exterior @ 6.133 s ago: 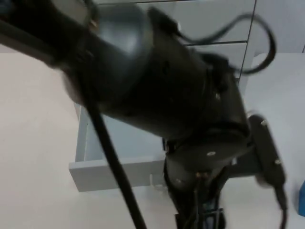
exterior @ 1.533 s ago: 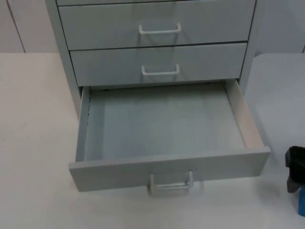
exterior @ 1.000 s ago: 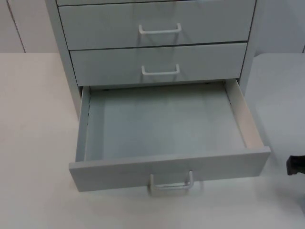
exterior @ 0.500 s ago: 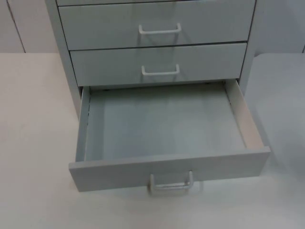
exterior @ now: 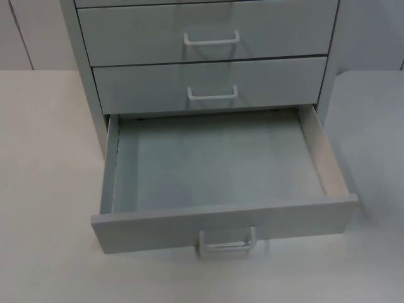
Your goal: Open the drawer with the left hand, place the block into the drawer with the right hand, then close the drawer with the left hand.
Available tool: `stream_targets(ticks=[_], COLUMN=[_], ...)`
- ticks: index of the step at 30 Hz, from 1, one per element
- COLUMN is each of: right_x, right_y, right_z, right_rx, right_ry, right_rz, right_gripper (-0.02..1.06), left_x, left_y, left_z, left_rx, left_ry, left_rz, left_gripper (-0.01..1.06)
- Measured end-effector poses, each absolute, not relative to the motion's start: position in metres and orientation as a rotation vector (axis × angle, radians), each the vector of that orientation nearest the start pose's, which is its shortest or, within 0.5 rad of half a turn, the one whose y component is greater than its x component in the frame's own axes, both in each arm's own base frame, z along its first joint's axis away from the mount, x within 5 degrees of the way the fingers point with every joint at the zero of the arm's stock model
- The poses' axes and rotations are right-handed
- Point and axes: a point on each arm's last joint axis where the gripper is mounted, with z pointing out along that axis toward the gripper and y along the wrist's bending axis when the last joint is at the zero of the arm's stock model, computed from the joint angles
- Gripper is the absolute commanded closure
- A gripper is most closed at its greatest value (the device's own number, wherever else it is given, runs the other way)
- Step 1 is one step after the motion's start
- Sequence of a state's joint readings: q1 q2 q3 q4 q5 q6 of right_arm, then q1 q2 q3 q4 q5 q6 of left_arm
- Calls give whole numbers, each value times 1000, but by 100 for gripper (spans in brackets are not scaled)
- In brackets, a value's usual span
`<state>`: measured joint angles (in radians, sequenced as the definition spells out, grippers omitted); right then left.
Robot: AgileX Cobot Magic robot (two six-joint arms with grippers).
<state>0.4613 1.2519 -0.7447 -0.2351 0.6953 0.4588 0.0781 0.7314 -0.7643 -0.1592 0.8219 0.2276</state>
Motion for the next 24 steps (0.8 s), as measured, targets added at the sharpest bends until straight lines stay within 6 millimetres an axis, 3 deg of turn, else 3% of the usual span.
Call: stream_targets(ticks=[1, 5, 6, 11, 16, 24], right_x=[209, 227, 227, 261, 287, 307], right_y=[89, 134, 134, 190, 218, 238], right_z=[241, 236, 236, 225, 208, 170], right_rx=[-197, -362, -362, -451, -472, -469], right_ry=[2644, 2642, 2642, 2584, 2557, 2535], right_rz=[43, 81, 81, 120, 137, 199], right_gripper=[105, 105, 105, 105, 105, 105], left_x=[132, 132, 132, 132, 132, 132], left_y=[0, 0, 0, 0, 0, 0], left_z=[334, 334, 334, 334, 335, 335], left_rx=[107, 107, 107, 107, 106, 106], left_ry=[2258, 2256, 2256, 2256, 2252, 2251], left_rz=[-27, -27, -27, -27, -26, -26], left_gripper=[0, 0, 0, 0, 0, 0])
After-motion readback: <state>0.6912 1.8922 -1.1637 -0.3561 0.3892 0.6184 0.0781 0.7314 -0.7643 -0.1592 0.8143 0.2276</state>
